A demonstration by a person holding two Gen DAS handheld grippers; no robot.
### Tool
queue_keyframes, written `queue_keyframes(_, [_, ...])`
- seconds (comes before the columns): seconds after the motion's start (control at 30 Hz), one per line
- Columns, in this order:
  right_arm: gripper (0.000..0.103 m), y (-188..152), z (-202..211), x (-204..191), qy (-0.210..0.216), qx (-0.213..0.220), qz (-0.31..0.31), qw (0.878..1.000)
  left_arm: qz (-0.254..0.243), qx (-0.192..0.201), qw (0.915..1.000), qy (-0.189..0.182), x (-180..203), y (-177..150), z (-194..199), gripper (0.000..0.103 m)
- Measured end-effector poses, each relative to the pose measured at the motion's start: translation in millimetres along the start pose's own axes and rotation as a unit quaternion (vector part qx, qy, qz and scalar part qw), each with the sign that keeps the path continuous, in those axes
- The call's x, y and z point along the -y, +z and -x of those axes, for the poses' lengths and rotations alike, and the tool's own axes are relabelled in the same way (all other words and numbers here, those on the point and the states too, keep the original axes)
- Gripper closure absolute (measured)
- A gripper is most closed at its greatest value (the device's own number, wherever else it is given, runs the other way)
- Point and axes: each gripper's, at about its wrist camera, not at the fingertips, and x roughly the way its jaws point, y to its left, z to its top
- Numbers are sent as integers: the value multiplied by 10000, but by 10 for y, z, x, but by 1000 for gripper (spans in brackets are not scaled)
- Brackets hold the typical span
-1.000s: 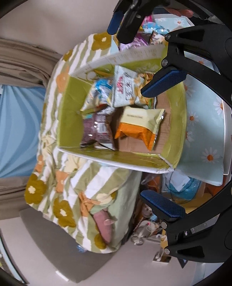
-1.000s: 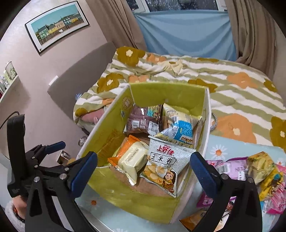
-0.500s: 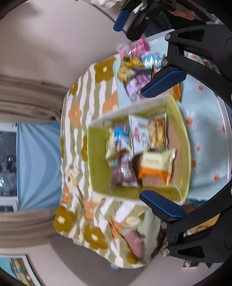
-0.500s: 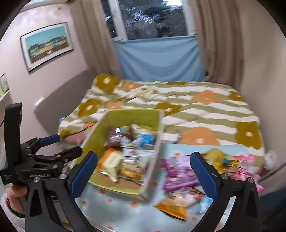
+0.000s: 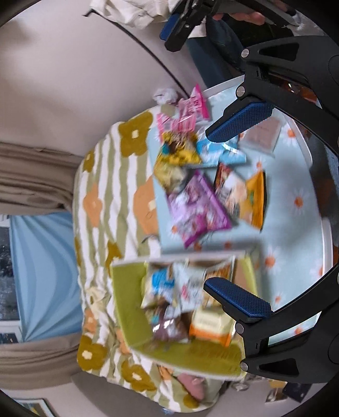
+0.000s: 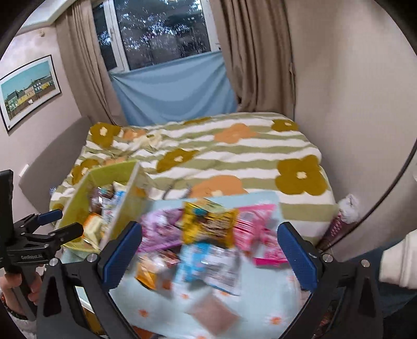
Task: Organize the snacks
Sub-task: 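Move both tools back from the box toward the remaining snacks, then grasp the blue-white bag with the left tool while the right grasps the pink bag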
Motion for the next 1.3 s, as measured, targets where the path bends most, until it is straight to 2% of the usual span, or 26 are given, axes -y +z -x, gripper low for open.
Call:
queue_keyframes(0.23, [0,-165,-229,712,121,-387,-22,9992,103,-394,9991,-88,750,-177,-524,0])
queue_keyframes(0.47, [0,-320,-726,1128,195,-887,17,9959,94,-739,9972,-27,1075,-248,-1141,0])
queue_keyframes(0.63, [0,-435,-1067,1219,276,-1094,25,9936,180,-975,9950,105,1131,-294,-1556,0])
queue_keyframes(0.77, [0,-491,-1303,1250,299,-1193,45,9924,350,-1048,9939,27,1125,-320,-1749,0])
queue_keyframes(1.07, [1,-521,-1639,1233,233,-1295,343,9907,211,-1175,9928,42,1268,-362,-1964,0])
queue_keyframes(1.23, [9,-536,-1741,1252,256,-1347,407,9897,121,-1318,9912,28,1329,-442,-2046,0])
queue_keyframes(1.3, [13,-538,-1774,1247,276,-1378,423,9892,124,-1367,9905,-28,1338,-480,-2056,6])
